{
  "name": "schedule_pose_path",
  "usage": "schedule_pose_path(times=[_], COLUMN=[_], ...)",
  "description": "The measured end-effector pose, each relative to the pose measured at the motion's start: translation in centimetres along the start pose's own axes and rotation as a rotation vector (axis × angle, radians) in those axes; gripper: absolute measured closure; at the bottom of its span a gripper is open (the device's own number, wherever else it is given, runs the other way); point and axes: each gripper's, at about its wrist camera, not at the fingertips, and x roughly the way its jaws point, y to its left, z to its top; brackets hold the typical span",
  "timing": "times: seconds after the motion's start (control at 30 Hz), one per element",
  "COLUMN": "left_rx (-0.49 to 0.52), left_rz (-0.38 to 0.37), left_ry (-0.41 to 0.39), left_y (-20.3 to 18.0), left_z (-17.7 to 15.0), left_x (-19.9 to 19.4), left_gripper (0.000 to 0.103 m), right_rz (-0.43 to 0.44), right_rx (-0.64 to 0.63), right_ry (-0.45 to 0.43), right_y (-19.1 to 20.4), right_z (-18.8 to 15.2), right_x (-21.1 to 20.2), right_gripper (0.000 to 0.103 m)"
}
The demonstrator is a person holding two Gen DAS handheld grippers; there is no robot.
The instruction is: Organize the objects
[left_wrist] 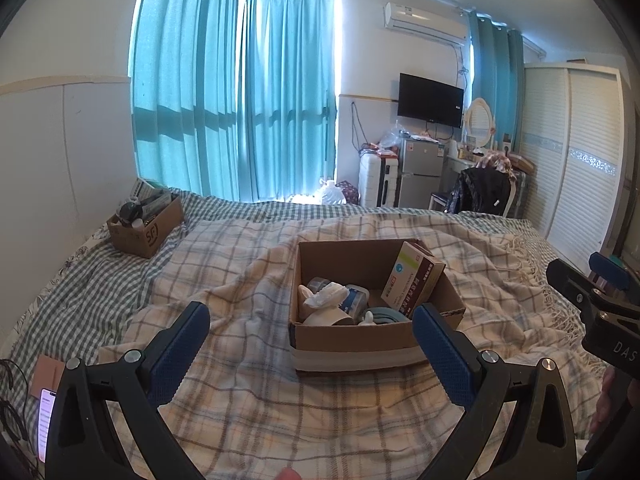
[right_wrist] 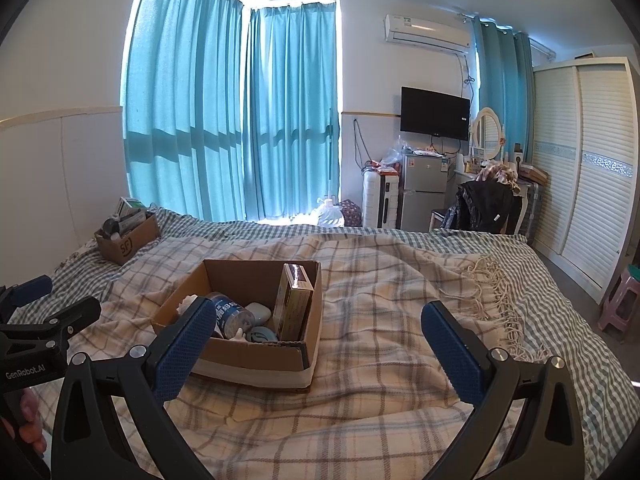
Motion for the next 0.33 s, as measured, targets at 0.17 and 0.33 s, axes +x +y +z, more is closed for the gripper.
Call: schedule_pose_path(times=[0.17,0.33], left_rx=[-0.005,-0.006], left_rz=[-0.031,-0.026], left_ry=[0.016,0.015], left_y=[0.16,0.20], left_z=[-0.17,-0.36], left_x=[0.14,0.02], left_gripper=[0.000,0.000], right_rz=[-0.002,0.003], right_rx=[0.007,0.002], right_ry=[0.002,0.002], right_y=[-0.11,0.13], right_z=[-0.02,0.01], right_x=[-0.01,-0.04], right_gripper=[0.000,0.000])
